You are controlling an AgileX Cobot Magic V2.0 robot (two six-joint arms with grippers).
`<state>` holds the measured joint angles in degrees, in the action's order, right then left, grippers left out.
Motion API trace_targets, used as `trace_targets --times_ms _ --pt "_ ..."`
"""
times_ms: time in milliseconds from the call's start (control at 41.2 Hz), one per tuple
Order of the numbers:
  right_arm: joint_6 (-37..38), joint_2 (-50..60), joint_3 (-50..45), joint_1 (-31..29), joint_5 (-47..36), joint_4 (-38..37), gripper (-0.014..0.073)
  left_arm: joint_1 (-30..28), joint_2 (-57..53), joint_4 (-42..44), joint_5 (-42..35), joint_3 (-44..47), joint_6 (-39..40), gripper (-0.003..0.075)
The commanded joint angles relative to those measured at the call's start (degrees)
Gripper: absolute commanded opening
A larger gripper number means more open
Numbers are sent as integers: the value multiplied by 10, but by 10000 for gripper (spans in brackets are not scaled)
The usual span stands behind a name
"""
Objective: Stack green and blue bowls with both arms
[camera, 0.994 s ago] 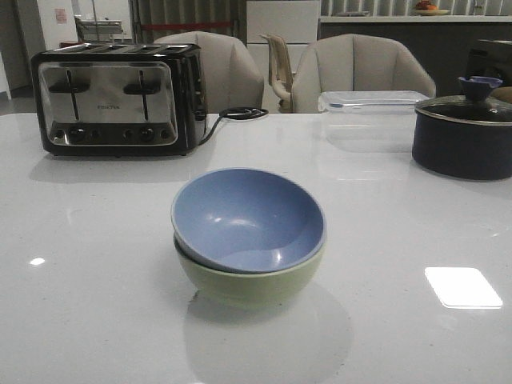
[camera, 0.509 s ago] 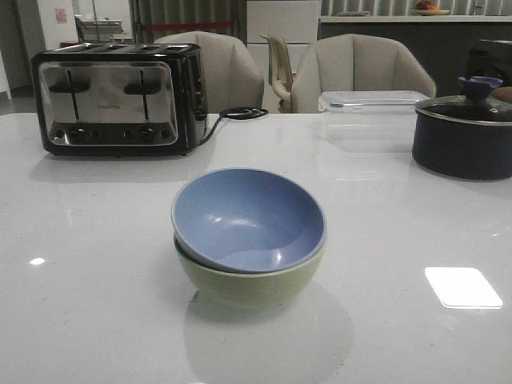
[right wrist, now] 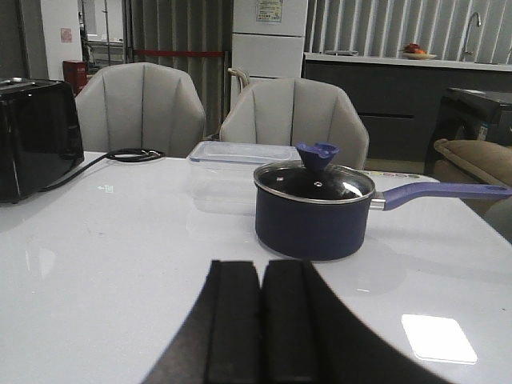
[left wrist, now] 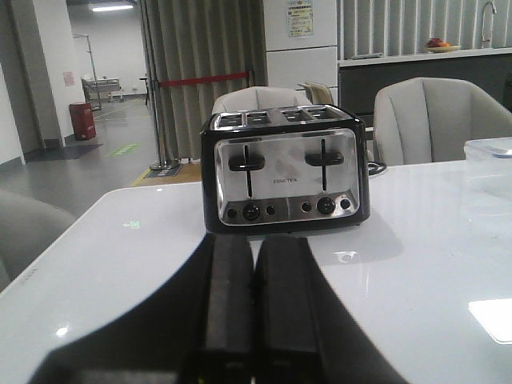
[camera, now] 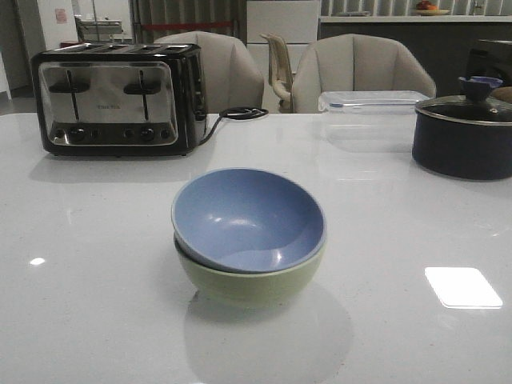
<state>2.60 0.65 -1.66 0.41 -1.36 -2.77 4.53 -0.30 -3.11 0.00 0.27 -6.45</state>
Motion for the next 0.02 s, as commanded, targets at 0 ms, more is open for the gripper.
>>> trace_targets --times_ms 0 --pt "-5 10 3 -3 -55 -8 39 3 -9 -3 -54 3 4 98"
